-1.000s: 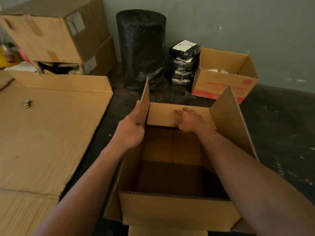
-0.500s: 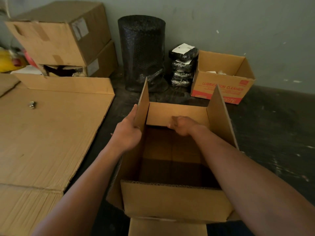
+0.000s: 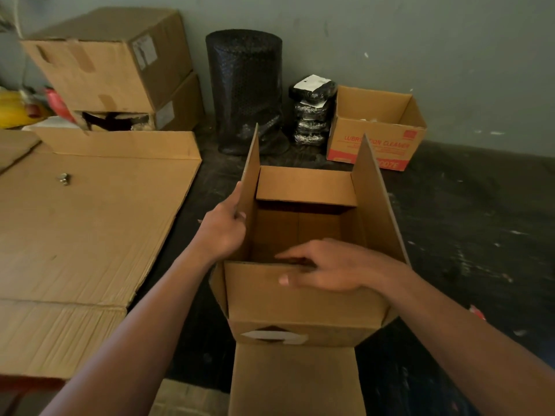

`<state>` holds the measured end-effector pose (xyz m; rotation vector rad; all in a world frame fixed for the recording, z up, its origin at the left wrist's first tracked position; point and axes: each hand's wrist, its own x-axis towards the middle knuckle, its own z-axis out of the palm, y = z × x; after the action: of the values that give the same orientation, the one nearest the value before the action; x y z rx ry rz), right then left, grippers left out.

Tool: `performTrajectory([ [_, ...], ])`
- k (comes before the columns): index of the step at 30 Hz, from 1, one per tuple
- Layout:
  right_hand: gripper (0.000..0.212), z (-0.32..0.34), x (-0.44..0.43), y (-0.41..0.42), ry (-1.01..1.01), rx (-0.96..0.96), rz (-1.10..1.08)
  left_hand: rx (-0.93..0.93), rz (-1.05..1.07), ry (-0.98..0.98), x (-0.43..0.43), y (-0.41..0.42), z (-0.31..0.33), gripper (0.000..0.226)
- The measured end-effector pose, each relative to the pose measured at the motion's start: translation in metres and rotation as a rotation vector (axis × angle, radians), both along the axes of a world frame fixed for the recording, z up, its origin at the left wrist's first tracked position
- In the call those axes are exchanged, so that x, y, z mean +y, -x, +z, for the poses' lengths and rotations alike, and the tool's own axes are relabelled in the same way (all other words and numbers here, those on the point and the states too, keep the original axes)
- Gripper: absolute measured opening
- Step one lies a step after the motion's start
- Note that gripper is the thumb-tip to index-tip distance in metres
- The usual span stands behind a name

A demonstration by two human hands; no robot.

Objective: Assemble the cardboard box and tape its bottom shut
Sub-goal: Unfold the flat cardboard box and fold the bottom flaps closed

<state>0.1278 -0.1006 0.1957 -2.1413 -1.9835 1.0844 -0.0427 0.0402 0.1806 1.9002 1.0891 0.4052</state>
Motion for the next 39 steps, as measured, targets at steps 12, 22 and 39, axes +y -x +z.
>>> performTrajectory([
  [12,0.060,-0.081,-0.019,0.026,-0.419,-0.488,-0.282,0.043,-0.051,0.015,-0.022,0.015,0.008,0.089],
  [22,0.070,-0.129,-0.013,0.057,-0.049,-0.328,-0.574,-0.003,-0.058,0.044,-0.030,0.025,0.006,0.092],
  [39,0.061,-0.037,-0.062,0.021,-0.489,-0.347,-1.000,-0.116,-0.072,0.120,-0.027,0.017,-0.006,0.092],
])
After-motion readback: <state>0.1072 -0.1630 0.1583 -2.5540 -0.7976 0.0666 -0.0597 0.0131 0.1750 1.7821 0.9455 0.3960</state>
